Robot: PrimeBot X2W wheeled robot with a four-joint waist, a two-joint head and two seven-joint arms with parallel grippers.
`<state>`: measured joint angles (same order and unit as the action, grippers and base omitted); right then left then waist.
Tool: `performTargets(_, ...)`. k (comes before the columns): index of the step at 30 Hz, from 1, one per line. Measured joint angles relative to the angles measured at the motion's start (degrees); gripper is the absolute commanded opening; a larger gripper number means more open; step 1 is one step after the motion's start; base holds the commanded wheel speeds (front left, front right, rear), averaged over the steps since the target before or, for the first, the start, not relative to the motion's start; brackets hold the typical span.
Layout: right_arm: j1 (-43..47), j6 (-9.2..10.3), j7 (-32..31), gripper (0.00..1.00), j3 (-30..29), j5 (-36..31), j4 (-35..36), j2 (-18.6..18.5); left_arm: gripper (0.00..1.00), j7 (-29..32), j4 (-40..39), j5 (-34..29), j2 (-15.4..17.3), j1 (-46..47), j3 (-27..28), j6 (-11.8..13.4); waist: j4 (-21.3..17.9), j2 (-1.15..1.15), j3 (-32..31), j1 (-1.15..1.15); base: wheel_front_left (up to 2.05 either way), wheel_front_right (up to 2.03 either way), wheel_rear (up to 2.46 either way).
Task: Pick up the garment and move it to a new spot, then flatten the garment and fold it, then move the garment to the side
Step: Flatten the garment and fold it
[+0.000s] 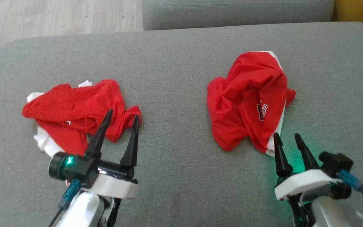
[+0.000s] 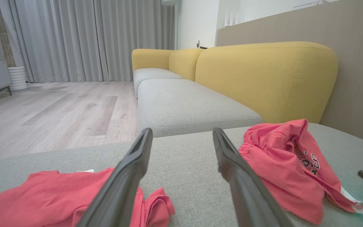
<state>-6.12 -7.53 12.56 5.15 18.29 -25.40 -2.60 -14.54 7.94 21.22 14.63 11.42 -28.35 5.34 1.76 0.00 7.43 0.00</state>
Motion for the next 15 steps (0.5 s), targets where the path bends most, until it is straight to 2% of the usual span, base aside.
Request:
performTargets(5, -4.77, 0.0, -2.58, 1.0, 0.37, 2.32, -10.8, -0.02, 1.0, 0.0, 0.67, -0.73, -0.87, 1.39, 0.32, -1.16, 0.94, 0.0, 1.11, 0.01, 0.0, 0.0, 0.0)
performTargets(9, -7.54, 0.0, -2.5, 1.0, 2.54, 4.39, -15.03, -0.31, 1.0, -0.01, 1.05, -1.22, -1.14, 1.83, 0.81, -1.43, 1.49, 0.0, 1.43, 0.0, 0.0, 0.0, 0.0)
performTargets(10, -8.39, 0.0, -2.47, 0.76, 3.28, 4.65, -15.88, -0.4, 1.0, 0.0, 1.14, -1.22, -1.25, 1.83, 0.91, -1.77, 1.54, 0.0, 1.46, 0.0, 0.0, 0.0, 0.0)
performTargets(11, -9.17, 0.0, -2.27, 0.76, 3.85, 4.98, -16.62, -0.48, 1.0, 0.0, 1.24, -1.26, -1.34, 1.83, 0.96, -1.82, 1.57, 0.0, 1.43, 0.0, 0.0, 0.0, 0.0)
performTargets(12, -9.83, 0.0, -1.78, 0.13, 4.32, 5.0, -17.38, -0.57, 1.0, -0.01, 1.35, -1.58, -1.46, 1.83, 1.04, -1.83, 1.59, 0.0, 1.35, 0.0, 0.0, 0.0, 0.0)
performTargets(13, -10.28, 0.0, -1.36, 0.0, 4.58, 5.0, -18.04, -0.59, 1.0, -0.01, 1.48, -1.8, -1.54, 1.83, 1.11, -1.85, 1.58, 0.0, 1.2, 0.0, 0.0, 0.0, 0.0)
performTargets(15, -10.71, 0.0, -0.43, 0.0, 4.57, 5.0, -19.11, -0.47, 1.0, -0.01, 1.86, -2.12, -1.64, 1.81, 1.42, -1.9, 1.49, 0.0, 0.79, 0.01, 0.0, 0.0, 0.0)
